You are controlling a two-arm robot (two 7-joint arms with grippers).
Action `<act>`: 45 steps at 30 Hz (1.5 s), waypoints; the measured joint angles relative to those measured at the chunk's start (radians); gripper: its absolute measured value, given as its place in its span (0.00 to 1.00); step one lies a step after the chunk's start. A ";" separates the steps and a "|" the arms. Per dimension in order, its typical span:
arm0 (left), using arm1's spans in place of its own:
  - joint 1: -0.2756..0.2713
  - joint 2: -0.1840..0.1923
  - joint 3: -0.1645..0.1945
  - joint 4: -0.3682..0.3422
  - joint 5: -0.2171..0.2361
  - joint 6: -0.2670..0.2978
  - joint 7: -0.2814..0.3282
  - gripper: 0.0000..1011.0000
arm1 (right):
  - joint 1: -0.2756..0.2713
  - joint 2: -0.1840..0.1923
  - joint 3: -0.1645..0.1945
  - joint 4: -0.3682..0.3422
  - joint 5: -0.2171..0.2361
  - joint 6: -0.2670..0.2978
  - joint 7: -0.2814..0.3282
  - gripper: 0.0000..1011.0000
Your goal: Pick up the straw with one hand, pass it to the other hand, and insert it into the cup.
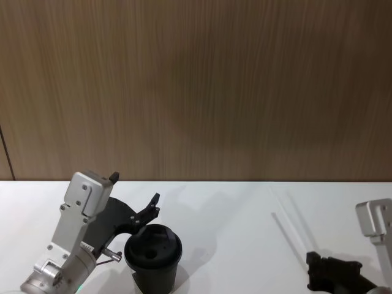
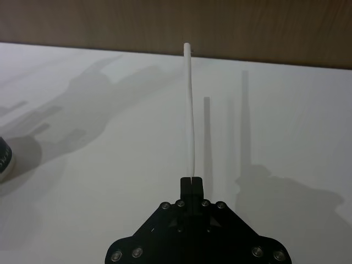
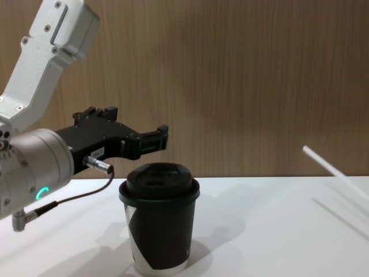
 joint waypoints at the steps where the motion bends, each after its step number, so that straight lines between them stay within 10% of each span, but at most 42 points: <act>1: 0.000 0.000 0.000 0.000 0.000 0.000 0.000 0.99 | 0.000 -0.003 0.002 -0.001 0.000 -0.008 0.000 0.00; 22: 0.000 0.000 0.000 0.000 0.000 0.000 0.000 0.99 | 0.027 -0.057 -0.003 0.003 0.075 -0.293 0.119 0.00; 45: 0.000 0.000 0.000 0.000 0.000 0.000 0.000 0.99 | 0.115 -0.111 -0.136 0.080 0.192 -0.527 0.353 0.00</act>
